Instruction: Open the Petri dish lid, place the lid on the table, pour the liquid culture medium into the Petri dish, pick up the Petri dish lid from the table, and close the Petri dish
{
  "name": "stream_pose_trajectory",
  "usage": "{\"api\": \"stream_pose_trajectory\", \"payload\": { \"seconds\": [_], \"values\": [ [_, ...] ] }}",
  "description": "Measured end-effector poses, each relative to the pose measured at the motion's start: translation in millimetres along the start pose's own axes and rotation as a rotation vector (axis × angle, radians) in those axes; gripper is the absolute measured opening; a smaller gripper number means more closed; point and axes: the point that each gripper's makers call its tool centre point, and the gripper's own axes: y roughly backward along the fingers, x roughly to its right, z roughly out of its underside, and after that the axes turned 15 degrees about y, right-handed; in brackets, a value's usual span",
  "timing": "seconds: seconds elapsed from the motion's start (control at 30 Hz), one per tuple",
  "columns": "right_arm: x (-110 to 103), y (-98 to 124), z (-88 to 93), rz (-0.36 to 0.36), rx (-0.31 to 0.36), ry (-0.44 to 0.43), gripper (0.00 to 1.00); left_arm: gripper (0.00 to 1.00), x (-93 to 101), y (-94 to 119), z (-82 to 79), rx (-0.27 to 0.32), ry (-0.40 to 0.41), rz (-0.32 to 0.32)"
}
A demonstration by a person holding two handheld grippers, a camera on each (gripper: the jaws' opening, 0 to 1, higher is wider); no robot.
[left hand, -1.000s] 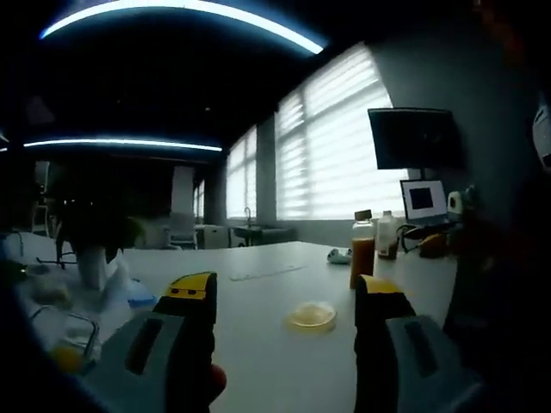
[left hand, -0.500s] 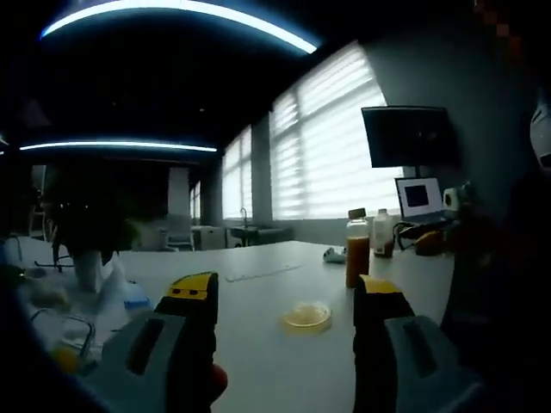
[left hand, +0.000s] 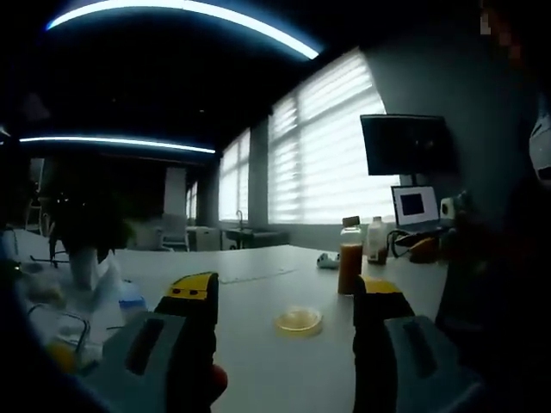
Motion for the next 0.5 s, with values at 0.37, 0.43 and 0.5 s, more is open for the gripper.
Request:
{"api": "stream_pose_trajectory", "payload": {
  "seconds": [0.37, 0.43, 0.5],
  "values": [
    [4.8, 4.4, -3.4, 0.012, 0.007, -0.005, 0.60, 0.55, 5.8, -2.3, -0.5, 0.004, 0.016, 0.017],
    [3.1, 4.1, -3.7, 0.006, 0.007, -0.003, 0.60, 0.55, 5.4, -2.3, -1.4, 0.005, 0.004, 0.011],
    [2.1, 3.7, -3.3, 0.004, 0.006, -0.001, 0.60, 0.55, 4.3, -1.9, -2.5, 0.008, 0.002, 0.005]
  ]
}}
